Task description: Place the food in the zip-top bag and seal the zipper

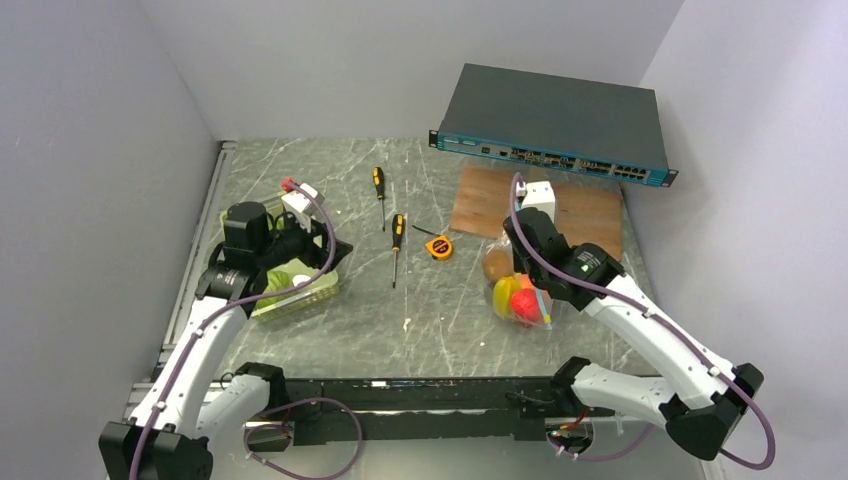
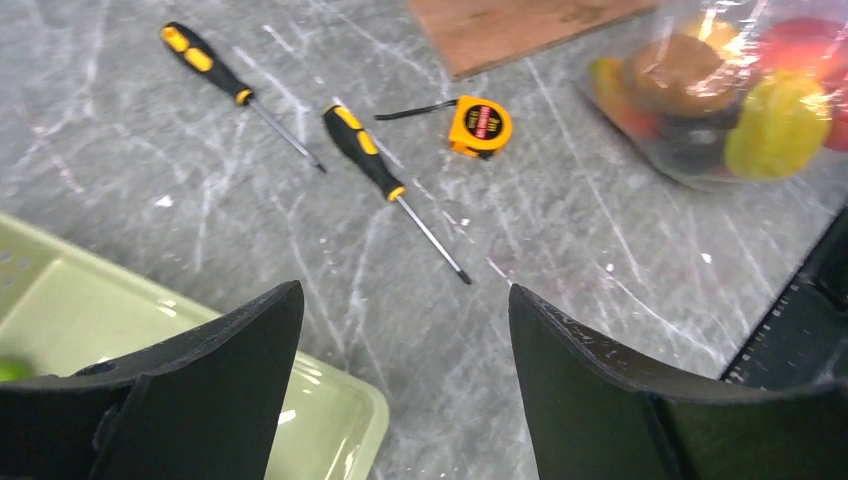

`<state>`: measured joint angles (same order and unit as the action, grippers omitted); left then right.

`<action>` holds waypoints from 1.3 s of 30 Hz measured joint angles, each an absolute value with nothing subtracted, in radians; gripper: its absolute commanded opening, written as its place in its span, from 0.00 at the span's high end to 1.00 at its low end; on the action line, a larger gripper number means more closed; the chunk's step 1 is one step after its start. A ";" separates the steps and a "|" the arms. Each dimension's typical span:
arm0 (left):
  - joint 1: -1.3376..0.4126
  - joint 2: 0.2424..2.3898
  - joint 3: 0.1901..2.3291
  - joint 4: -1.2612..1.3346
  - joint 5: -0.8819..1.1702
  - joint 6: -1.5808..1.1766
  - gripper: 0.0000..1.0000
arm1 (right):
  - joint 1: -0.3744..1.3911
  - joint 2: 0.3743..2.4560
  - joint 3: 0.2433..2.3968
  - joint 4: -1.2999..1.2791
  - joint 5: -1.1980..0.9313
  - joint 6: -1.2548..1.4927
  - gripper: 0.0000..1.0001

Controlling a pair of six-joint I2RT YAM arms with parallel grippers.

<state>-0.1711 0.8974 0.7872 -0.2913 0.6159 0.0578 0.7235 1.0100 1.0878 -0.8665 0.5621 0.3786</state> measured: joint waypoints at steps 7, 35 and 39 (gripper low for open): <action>-0.175 0.840 0.772 -0.292 0.443 0.058 0.18 | 0.726 1.108 1.101 -0.885 0.641 0.374 1.00; -0.199 0.798 0.756 -0.297 0.260 0.059 0.18 | 0.878 1.368 0.936 -0.361 0.091 0.510 0.42; -0.207 0.760 0.755 -0.296 0.245 0.059 0.18 | 0.878 1.287 0.936 -0.360 0.075 0.474 0.34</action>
<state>-0.2070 0.7601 0.7551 -0.2958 0.2451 0.0589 0.8780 1.2865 0.9356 -0.3603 0.0753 0.4740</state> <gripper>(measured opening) 0.819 0.606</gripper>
